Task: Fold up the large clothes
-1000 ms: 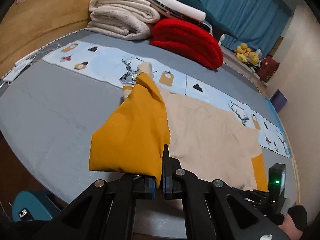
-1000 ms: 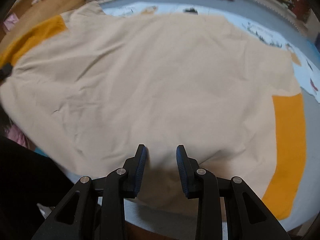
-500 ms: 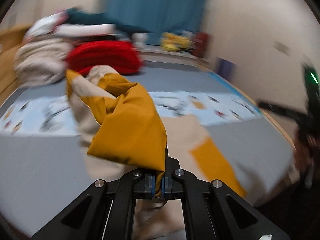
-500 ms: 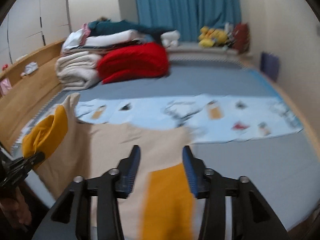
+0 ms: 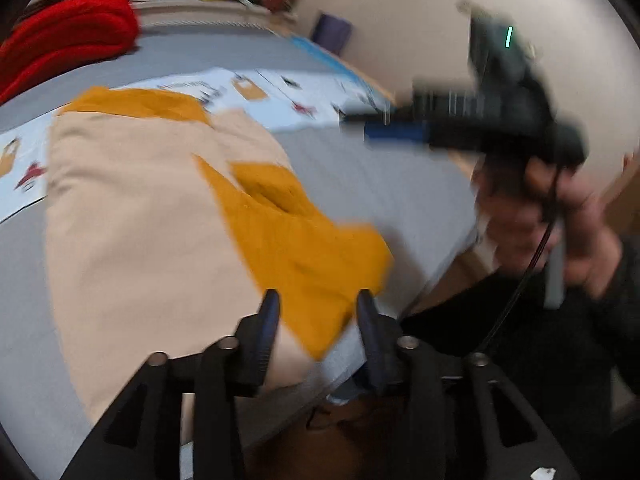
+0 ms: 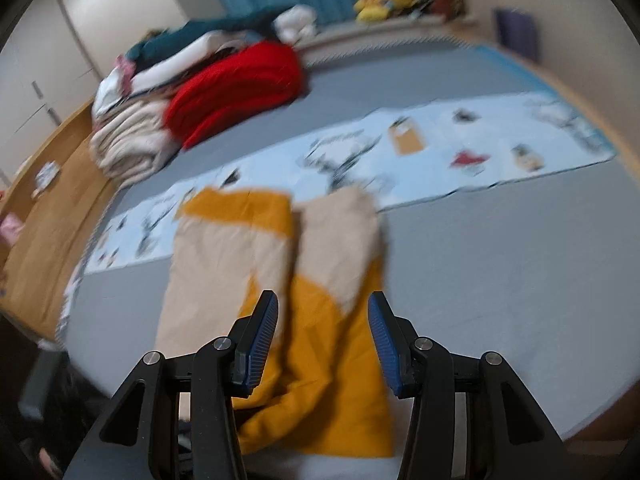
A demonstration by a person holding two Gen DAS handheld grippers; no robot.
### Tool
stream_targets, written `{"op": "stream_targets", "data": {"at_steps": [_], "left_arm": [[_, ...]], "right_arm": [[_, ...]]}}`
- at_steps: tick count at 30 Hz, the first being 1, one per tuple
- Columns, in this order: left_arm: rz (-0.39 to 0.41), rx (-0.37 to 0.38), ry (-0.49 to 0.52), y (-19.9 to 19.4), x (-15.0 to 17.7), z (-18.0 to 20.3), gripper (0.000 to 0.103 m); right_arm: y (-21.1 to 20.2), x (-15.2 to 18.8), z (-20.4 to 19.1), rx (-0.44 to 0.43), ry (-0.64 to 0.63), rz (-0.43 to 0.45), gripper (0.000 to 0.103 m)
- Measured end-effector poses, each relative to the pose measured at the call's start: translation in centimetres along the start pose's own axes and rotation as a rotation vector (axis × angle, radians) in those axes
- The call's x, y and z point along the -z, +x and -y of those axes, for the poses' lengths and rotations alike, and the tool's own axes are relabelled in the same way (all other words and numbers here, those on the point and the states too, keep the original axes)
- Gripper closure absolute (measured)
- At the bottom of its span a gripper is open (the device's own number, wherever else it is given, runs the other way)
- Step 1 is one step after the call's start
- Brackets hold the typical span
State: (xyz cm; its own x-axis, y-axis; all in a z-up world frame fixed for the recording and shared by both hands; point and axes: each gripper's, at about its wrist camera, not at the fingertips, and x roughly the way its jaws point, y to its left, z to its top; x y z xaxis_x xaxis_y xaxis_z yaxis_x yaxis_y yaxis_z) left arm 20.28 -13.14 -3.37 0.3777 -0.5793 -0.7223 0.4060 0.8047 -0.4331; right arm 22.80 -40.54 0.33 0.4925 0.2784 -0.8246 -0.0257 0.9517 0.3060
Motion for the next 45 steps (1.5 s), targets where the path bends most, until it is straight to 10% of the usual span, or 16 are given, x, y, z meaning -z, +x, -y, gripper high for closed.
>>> {"op": "stream_targets", "data": {"at_steps": [12,15,19,24,35,39,45], "left_arm": [[0.036,-0.280,-0.343,-4.8,2.8,-10.4,0.062],[0.025,-0.306,-0.434,-4.6,3.0,-12.1,0.062],[0.012,-0.289,-0.508,-3.5,3.0,-13.1,0.059],[-0.024,-0.281,-0.476,-2.1,2.6,-11.6,0.055],[-0.098,-0.214,-0.367,0.7,2.2,-9.5,0.055],[-0.255,-0.330,-0.269,3.6,3.5,-9.4,0.049],[-0.237,-0.331,-0.199,2.9,3.1,-7.6,0.053]], "right_arm": [[10.4,4.3,-3.2,0.048,-0.038,-0.388,0.053],[10.8,5.0,-3.8,0.047,-0.104,-0.438,0.088],[6.5,3.9,-5.1,-0.042,-0.180,-0.263,0.097],[0.2,1.9,-1.2,-0.034,-0.039,-0.029,0.098],[5.2,4.7,2.5,0.176,-0.071,-0.309,0.098],[6.7,5.4,2.9,0.196,-0.084,-0.403,0.098],[7.9,6.8,1.3,0.264,-0.197,-0.445,0.098]]}}
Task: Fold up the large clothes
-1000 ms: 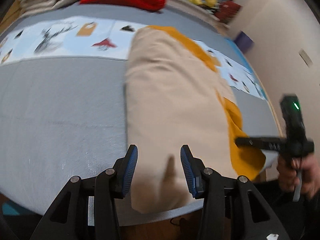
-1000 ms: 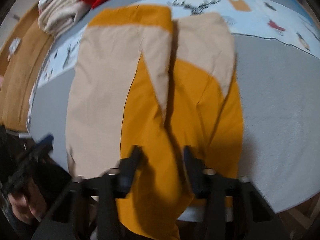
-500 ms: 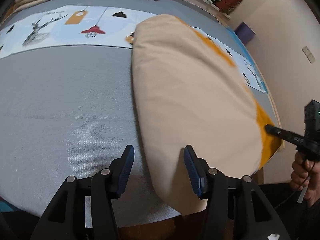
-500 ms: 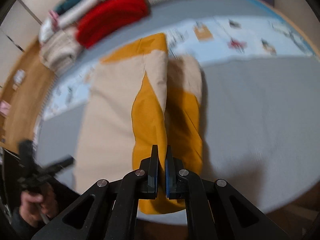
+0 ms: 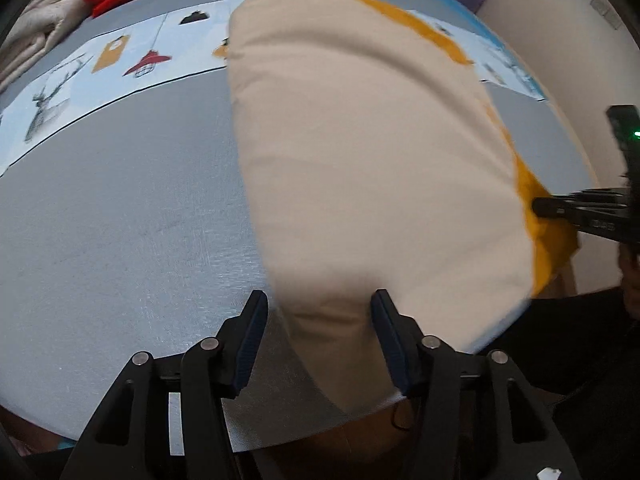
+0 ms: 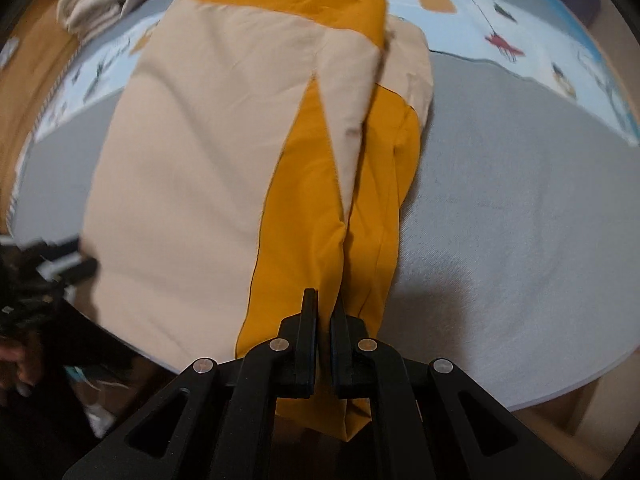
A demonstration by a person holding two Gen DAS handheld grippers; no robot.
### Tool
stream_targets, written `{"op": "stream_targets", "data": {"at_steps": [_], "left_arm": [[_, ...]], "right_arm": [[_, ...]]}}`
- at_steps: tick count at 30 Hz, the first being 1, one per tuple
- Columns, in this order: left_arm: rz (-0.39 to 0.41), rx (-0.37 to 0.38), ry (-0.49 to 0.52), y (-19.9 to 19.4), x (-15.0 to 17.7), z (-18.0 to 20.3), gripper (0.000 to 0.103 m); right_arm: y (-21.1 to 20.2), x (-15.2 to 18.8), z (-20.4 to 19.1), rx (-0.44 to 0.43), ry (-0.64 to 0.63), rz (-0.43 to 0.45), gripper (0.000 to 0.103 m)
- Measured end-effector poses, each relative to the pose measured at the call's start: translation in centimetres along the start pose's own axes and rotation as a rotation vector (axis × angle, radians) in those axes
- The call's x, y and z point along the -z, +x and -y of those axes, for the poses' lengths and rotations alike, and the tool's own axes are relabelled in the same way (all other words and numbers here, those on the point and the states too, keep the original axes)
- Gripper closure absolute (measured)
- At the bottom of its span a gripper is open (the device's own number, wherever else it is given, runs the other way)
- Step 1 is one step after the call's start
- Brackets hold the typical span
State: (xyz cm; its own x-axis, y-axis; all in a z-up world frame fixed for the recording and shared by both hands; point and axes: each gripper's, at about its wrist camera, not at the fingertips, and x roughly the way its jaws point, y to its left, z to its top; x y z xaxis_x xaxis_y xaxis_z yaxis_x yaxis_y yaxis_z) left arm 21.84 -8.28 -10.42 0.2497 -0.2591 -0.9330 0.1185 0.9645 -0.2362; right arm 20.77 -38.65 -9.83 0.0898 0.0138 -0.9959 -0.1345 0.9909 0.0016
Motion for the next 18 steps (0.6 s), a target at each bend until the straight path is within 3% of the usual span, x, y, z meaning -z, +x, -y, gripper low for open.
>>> {"op": "stream_targets", "data": {"at_steps": [2,4,6,9,15,18], "left_arm": [[-0.013,0.020,0.034,-0.1,0.4,0.5,0.053],[-0.067,-0.032,0.091,0.9,1.0,0.9,0.050],[-0.116,-0.049,0.072,2.2,1.5,0.3,0.050],[-0.119,-0.030,0.046,2.0,1.4,-0.2,0.050],[-0.122,-0.007,0.042,1.6,1.2,-0.2,0.050],[-0.118,0.028,0.003,1.3,0.7,-0.5,0.050]], "right_arm": [[-0.3,0.1,0.2,-0.010,0.014,0.012,0.098],[-0.9,0.1,0.8,-0.043,0.041,0.032,0.097],[-1.6,0.3,1.1,-0.085,0.062,0.054,0.097],[-2.3,0.4,1.2,-0.100,0.059,0.074,0.095],[-1.1,1.0,1.8,-0.112,0.054,0.006,0.087],[0.4,1.6,1.5,-0.078,0.006,-0.055,0.092]]}}
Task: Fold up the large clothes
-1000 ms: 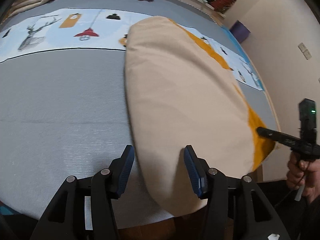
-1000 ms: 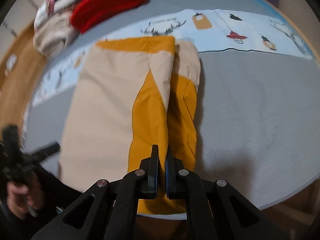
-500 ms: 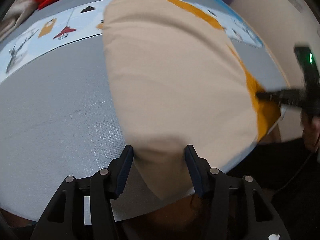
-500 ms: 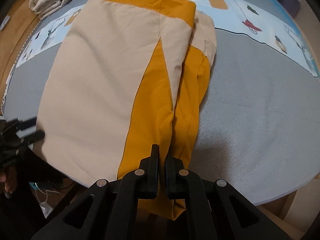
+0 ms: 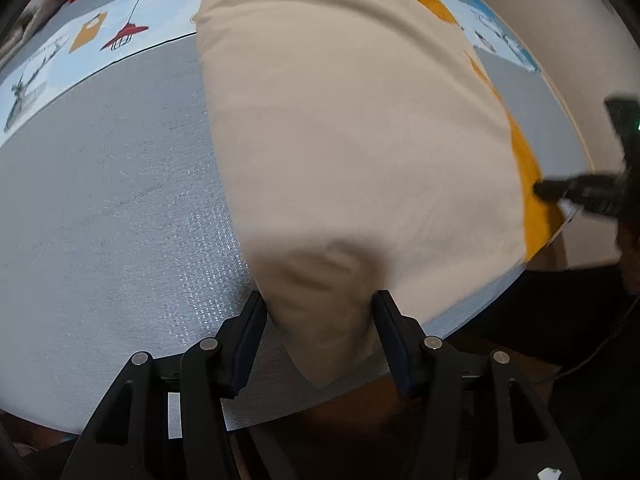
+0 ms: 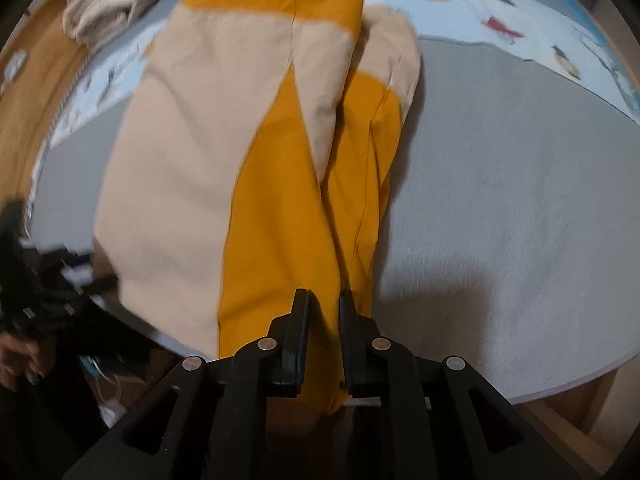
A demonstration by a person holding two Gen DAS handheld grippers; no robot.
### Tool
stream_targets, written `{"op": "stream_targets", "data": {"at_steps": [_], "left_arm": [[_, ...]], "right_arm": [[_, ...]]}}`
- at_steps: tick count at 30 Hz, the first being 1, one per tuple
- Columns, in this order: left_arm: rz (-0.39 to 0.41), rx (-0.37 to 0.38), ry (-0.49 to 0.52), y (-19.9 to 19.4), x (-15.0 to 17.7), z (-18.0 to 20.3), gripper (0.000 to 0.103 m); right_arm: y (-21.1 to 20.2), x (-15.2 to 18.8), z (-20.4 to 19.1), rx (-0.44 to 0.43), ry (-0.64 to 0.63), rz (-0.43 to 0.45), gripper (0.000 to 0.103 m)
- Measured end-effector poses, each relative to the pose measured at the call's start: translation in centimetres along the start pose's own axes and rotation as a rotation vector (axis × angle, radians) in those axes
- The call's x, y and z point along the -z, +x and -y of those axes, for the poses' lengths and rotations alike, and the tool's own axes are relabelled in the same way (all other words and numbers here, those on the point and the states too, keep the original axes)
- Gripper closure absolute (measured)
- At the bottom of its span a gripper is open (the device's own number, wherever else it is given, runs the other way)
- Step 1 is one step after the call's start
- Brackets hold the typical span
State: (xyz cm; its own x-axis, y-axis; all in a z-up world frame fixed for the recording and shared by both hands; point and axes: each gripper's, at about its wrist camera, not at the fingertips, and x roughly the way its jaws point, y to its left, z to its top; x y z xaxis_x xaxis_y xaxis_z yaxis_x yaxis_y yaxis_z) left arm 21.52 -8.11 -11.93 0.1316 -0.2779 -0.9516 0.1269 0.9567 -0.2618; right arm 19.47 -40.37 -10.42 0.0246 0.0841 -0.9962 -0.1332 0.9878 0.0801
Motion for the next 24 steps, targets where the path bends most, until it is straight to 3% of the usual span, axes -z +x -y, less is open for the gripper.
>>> {"op": "stream_targets", "data": {"at_steps": [3,9,12,15,18,22,23,24], "left_arm": [[0.046,0.032,-0.048,-1.1,-0.5,-0.7,0.050],[0.167,0.044,-0.094,-3.5,-2.2,-1.8,0.052],[0.084,-0.007,-0.109,-1.3,-2.7,-2.8,0.048],[0.014,0.008,-0.147,0.2,-2.9,-3.6,0.042],[0.037,0.061,-0.181,-0.7,-3.7,-4.4,0.041],[0.092,0.135,-0.245,-1.9,-4.8,-6.1,0.042],[0.094,0.153,-0.269,-2.0,-5.3,-6.7,0.042],[0.093,0.163,-0.284,-1.9,-5.5,-7.0,0.041]], "right_arm": [[0.4,0.1,-0.3,0.029,-0.025,0.002,0.100],[0.6,-0.4,-0.1,0.066,-0.013,0.010,0.101],[1.2,-0.5,-0.9,0.091,-0.043,-0.013,0.101],[1.6,-0.6,-1.6,0.080,-0.053,-0.031,0.100],[1.0,-0.9,-0.9,0.038,-0.012,-0.010,0.095],[-0.6,-2.0,0.5,-0.038,0.076,0.095,0.088],[-0.9,-2.3,0.8,-0.049,0.091,0.115,0.079],[-1.1,-2.7,1.0,-0.060,0.112,0.140,0.063]]}}
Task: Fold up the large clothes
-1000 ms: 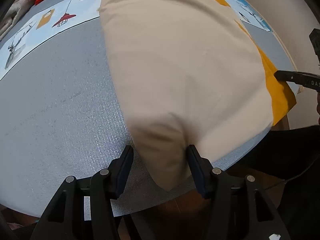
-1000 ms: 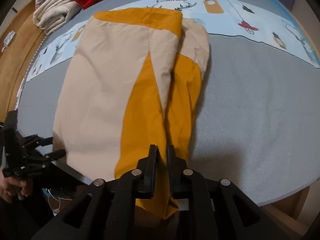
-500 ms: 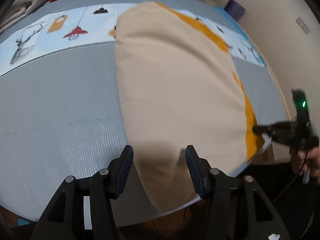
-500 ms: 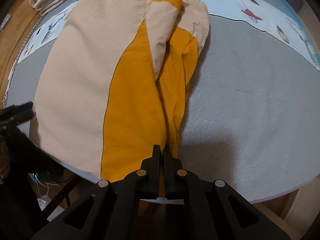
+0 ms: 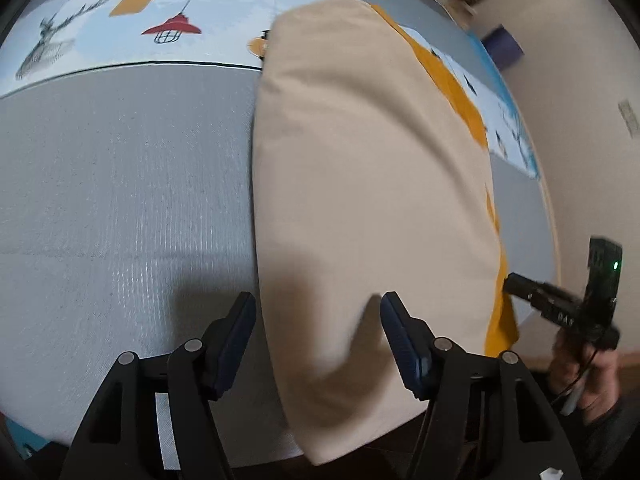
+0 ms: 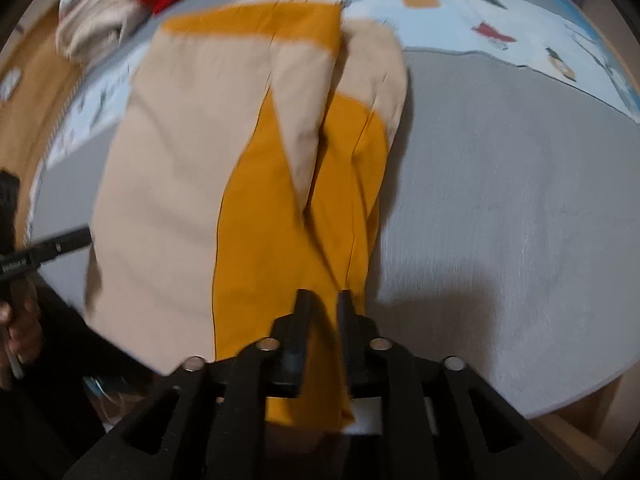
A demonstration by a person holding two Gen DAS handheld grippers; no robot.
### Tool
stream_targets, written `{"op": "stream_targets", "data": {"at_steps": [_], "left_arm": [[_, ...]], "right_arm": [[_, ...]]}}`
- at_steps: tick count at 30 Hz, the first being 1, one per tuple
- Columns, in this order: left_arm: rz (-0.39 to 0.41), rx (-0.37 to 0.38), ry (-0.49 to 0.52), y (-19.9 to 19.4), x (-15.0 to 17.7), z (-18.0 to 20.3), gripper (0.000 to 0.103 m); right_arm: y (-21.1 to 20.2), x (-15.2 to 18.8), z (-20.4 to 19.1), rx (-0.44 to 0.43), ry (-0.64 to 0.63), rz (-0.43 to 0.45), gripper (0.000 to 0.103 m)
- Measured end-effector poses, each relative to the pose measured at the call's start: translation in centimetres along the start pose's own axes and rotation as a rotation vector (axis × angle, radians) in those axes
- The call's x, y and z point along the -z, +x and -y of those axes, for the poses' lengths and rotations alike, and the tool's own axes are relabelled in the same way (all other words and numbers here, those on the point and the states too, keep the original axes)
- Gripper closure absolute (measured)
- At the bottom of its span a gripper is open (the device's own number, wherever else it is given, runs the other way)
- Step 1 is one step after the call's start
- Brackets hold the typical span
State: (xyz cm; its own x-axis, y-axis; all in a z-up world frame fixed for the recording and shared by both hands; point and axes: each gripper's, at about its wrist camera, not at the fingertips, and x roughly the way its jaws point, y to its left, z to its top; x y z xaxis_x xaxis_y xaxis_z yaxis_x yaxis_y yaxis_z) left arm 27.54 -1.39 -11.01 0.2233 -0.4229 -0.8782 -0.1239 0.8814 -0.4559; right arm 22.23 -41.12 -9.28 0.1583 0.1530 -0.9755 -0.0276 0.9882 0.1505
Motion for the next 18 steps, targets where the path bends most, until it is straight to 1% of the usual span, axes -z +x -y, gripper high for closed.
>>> {"op": "stream_targets", "data": {"at_steps": [2,6,9,13,16,18], "left_arm": [[-0.015,0.022,-0.037,0.5,-1.0,-0.5,0.040],[-0.042,0.055,-0.098,1.9,-2.6,-1.4,0.033],[-0.051,0.079,-0.131,2.8,-3.7,-1.8,0.028],[-0.059,0.104,-0.142,4.1,-4.8,-1.9,0.024],[-0.062,0.121,-0.152,5.2,-5.5,-2.0,0.019],[-0.062,0.135,-0.160,5.8,-5.7,-2.2,0.019]], "right_arm": [[0.0,-0.8,0.4,-0.016,0.047,0.034,0.042],[1.1,-2.8,1.5,-0.065,0.110,0.034,0.042],[2.8,-4.2,1.5,-0.097,0.161,-0.012,0.042],[5.6,-5.7,2.7,-0.085,0.198,-0.086,0.037],[6.8,-6.2,3.2,-0.105,0.233,-0.108,0.036],[7.4,-6.4,3.3,-0.109,0.239,-0.118,0.036]]}}
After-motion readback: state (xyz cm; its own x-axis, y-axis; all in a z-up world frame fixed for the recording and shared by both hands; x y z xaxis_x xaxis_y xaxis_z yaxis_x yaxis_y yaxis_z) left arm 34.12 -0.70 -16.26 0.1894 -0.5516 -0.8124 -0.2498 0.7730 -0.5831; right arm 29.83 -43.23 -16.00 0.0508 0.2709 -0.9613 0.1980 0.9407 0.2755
